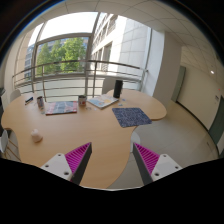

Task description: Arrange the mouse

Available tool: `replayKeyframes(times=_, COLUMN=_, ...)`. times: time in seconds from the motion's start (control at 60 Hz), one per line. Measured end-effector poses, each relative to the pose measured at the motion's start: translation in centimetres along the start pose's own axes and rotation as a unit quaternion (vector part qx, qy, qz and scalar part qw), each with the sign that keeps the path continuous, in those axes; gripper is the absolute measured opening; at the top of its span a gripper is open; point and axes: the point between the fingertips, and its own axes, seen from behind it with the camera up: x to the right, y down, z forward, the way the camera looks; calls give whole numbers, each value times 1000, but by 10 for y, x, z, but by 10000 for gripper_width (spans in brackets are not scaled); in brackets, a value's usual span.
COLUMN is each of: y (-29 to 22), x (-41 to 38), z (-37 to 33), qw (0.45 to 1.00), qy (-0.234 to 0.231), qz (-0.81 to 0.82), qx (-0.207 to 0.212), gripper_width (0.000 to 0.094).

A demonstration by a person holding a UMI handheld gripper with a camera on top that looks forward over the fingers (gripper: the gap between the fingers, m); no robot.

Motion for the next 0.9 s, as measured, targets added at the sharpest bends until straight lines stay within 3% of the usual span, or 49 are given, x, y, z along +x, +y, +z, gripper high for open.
replayKeyframes(times=0.233, y=55, x=-49, z=-1, qw=999, qy=-12, qz=-2, qx=-43, gripper_width=849)
replayKeyframes(times=0.483, y=121, x=-190, z=3, qw=991, qy=-91, qz=-34, qx=-87, gripper_width=841)
replayKeyframes(times=0.7, y=109, x=-345, z=50, qw=982, qy=-171, qz=-56, qx=-61, gripper_width=848)
replayKeyframes(times=0.9, y=81, x=-435, z=116, qw=979, qy=-188, qz=-75, qx=-36, gripper_width=846)
